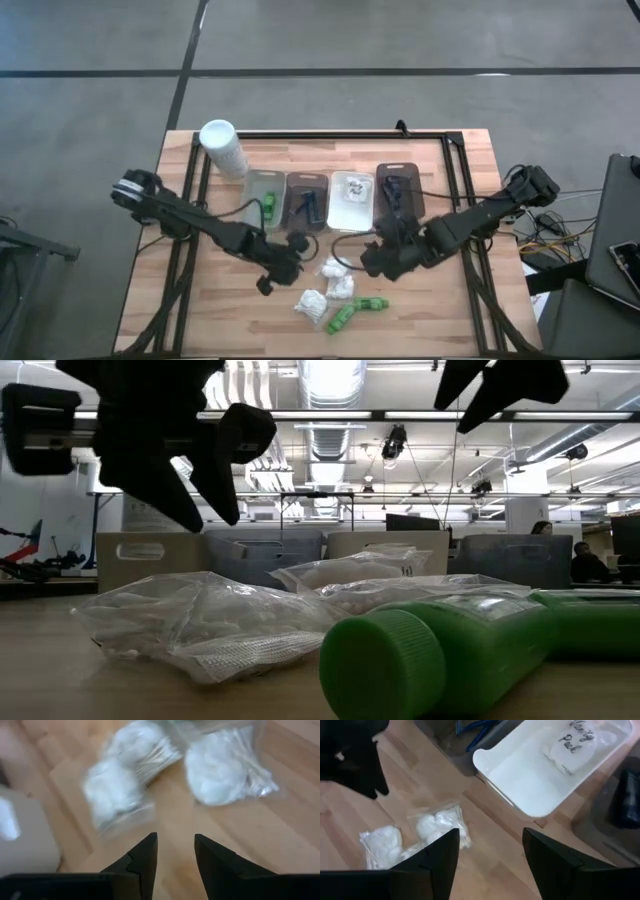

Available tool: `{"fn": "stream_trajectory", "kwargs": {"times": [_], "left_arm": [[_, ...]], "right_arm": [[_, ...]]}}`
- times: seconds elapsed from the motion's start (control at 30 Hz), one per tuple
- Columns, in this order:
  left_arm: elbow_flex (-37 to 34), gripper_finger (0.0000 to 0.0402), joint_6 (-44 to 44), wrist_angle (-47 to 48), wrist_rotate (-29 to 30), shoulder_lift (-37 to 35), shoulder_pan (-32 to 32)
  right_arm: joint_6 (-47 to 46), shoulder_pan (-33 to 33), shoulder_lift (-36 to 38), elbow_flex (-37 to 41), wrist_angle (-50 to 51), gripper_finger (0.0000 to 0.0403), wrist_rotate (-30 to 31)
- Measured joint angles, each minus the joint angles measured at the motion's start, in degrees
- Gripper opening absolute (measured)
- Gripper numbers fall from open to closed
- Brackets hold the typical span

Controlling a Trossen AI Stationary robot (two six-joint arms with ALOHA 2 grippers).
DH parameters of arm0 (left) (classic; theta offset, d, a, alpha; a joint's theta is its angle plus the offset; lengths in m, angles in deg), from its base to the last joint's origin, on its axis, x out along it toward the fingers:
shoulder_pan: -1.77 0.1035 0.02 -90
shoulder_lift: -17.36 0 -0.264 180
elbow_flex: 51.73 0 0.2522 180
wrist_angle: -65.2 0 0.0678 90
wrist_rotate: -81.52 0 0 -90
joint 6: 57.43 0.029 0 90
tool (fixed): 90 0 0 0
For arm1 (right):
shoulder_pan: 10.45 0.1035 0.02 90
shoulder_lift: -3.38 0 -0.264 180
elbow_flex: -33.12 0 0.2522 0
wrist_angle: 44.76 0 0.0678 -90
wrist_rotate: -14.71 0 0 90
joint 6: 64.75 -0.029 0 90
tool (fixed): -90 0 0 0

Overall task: Pick & Place Travel size toiletries
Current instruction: Put the white cotton pack into the white bin

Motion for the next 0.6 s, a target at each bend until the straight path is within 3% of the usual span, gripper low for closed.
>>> {"fn": "stream_trajectory", "kwargs": {"times": [0.23, 0.43, 0.6], "left_arm": [[0.17, 0.0136, -0.36, -8.33, 10.17, 3.9, -3.48], [0.2, 0.0136, -1.09, -8.99, 11.8, 6.33, -3.88], [0.32, 0.0136, -0.74, -12.1, 16.99, 8.7, -4.1]], "right_arm": [[-3.75, 2.57, -0.76, 0.04, 1.65, 0.0257, 0.84], [-3.88, 3.63, -2.43, 0.09, 1.61, 0.0292, 0.56], [-4.83, 3.6, -2.91, 0.09, 1.62, 0.0314, 0.38]]}}
